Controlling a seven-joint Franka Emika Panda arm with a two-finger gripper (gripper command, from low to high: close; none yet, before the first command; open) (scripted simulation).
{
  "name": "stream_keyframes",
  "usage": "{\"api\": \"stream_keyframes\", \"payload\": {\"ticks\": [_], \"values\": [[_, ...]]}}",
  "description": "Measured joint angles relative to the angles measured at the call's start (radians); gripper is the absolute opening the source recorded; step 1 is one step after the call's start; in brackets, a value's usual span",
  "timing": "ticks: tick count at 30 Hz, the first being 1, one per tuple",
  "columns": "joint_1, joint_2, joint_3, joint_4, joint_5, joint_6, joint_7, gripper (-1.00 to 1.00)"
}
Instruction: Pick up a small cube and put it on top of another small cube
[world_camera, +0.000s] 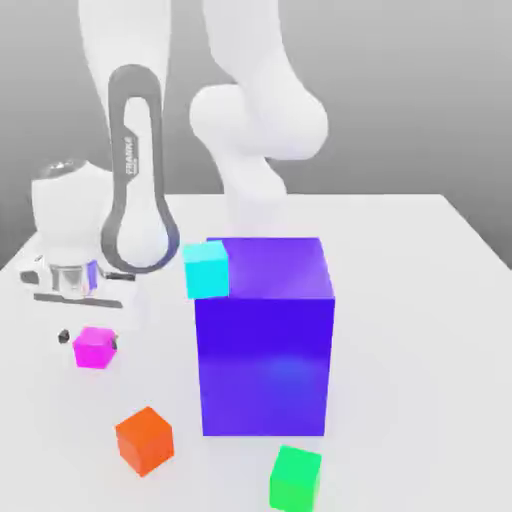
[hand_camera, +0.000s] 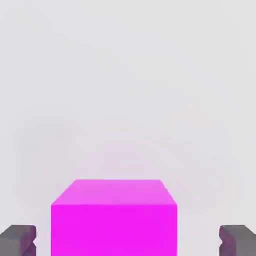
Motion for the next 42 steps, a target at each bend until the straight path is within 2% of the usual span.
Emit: {"api": "stream_keyframes", "payload": {"ticks": [5, 8, 13, 17, 21, 29, 33, 42], "values": [[-0.019, 0.009, 0.021, 0.002, 0.007, 0.006, -0.005, -1.0], [0.042, -0.029, -0.052, -0.006, -0.038, -0.024, 0.028, -1.0], [0.186, -0.137, -0.248, -0.036, -0.247, -0.101, 0.184, -1.0], [0.206, -0.23, -0.327, -0.062, -0.458, -0.164, 0.339, -1.0], [0.18, -0.289, -0.313, -0.053, -0.601, -0.242, 0.454, -1.0], [0.425, -0.255, -0.181, 0.202, -0.761, -0.449, 0.7, -1.0], [0.561, -0.226, -0.098, 0.286, -0.745, -0.508, 0.788, -1.0], [0.777, -0.14, 0.059, 0.337, -0.54, -0.477, 0.842, -1.0]]}}
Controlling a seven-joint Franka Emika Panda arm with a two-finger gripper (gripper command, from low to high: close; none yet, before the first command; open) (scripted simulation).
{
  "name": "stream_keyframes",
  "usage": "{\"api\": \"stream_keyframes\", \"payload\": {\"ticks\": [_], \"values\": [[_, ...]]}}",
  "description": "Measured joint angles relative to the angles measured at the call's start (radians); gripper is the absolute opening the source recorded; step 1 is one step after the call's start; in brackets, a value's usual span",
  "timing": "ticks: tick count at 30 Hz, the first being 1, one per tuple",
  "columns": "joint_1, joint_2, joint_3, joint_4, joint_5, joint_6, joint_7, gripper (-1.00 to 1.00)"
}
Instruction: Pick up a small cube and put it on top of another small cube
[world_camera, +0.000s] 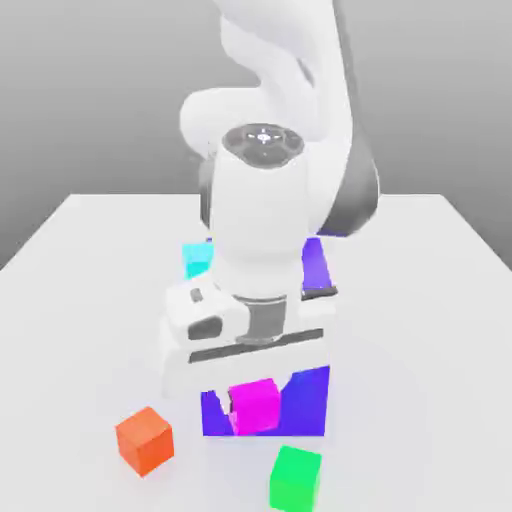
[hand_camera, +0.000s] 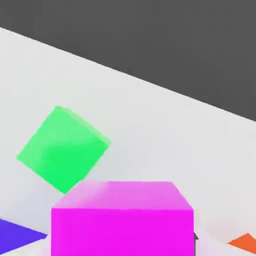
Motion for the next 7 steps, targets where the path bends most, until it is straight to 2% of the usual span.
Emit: {"api": "stream_keyframes", "payload": {"ticks": [3, 4, 7], "values": [[0.003, 0.098, 0.008, 0.01, 0.012, 0.091, 0.001, -1.0], [0.002, 0.13, 0.009, 0.012, 0.013, 0.121, 0.001, 1.0], [0.002, 0.13, 0.009, 0.012, 0.013, 0.121, 0.001, 1.0]]}}
